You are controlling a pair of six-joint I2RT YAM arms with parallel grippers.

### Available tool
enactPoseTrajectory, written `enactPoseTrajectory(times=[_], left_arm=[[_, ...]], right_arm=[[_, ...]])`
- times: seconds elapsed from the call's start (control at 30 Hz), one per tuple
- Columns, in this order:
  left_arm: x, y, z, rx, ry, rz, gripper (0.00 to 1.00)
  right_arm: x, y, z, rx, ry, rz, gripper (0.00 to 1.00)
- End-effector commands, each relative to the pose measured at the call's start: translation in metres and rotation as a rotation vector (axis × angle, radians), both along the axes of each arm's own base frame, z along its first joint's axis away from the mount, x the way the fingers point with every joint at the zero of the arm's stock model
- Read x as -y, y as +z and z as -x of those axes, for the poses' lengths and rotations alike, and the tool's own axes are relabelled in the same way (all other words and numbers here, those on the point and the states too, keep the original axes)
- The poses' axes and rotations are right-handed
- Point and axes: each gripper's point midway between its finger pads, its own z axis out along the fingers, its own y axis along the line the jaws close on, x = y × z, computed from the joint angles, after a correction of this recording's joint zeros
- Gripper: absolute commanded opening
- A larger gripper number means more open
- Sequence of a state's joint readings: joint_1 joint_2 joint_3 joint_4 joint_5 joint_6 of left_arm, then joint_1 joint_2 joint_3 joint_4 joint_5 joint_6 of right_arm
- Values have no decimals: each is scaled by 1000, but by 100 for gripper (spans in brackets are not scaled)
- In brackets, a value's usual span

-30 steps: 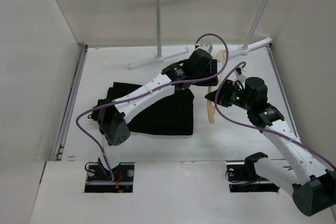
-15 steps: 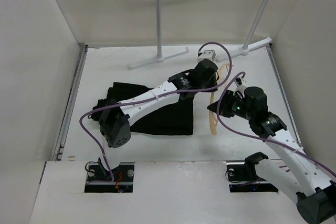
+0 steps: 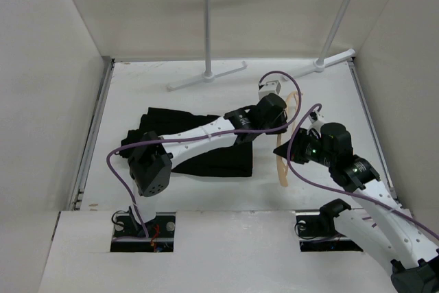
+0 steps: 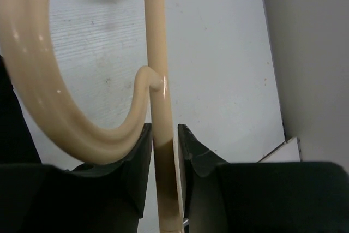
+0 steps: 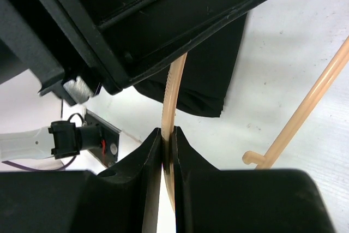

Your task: Place the trousers on the hanger

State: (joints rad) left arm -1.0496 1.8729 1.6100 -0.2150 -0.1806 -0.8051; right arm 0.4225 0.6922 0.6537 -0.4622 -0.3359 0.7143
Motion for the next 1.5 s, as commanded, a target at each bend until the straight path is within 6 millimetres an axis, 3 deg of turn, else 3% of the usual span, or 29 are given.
enactPoseTrajectory(times=[0.0, 0.13, 0.3, 0.37, 0.43, 0.6, 0.67, 0.97, 1.17, 1.47], left_arm=[[11, 17, 1, 27, 6, 67, 17], [3, 27, -1, 76, 57, 76, 6], [-14, 23, 3, 107, 136, 126, 2], [-20, 18, 8, 125, 172, 157, 1], [-26, 10, 10, 133, 208, 183, 1], [-38, -16, 16, 120, 277, 205, 1], [-42, -29, 20, 101, 293, 209, 1], [-62, -65, 27, 51, 335, 177, 0], [-79, -72, 25, 27, 342, 166, 1], [-92, -90, 22, -18, 335, 144, 1]], right_arm=[[-5, 23, -4, 92, 17, -33, 15], [-1, 15, 1, 67, 11, -20, 18], [14, 9, 6, 31, -70, -2, 52], [20, 11, 11, 32, -92, 6, 58], [27, 10, 10, 31, -122, 15, 54], [21, -15, -12, -28, -144, 17, 17], [13, -23, -27, -29, -156, -2, 15], [-13, -81, -80, -97, -178, -3, 24], [-57, -105, -87, -130, -95, -4, 35], [-71, -145, -96, -206, -131, -1, 58]])
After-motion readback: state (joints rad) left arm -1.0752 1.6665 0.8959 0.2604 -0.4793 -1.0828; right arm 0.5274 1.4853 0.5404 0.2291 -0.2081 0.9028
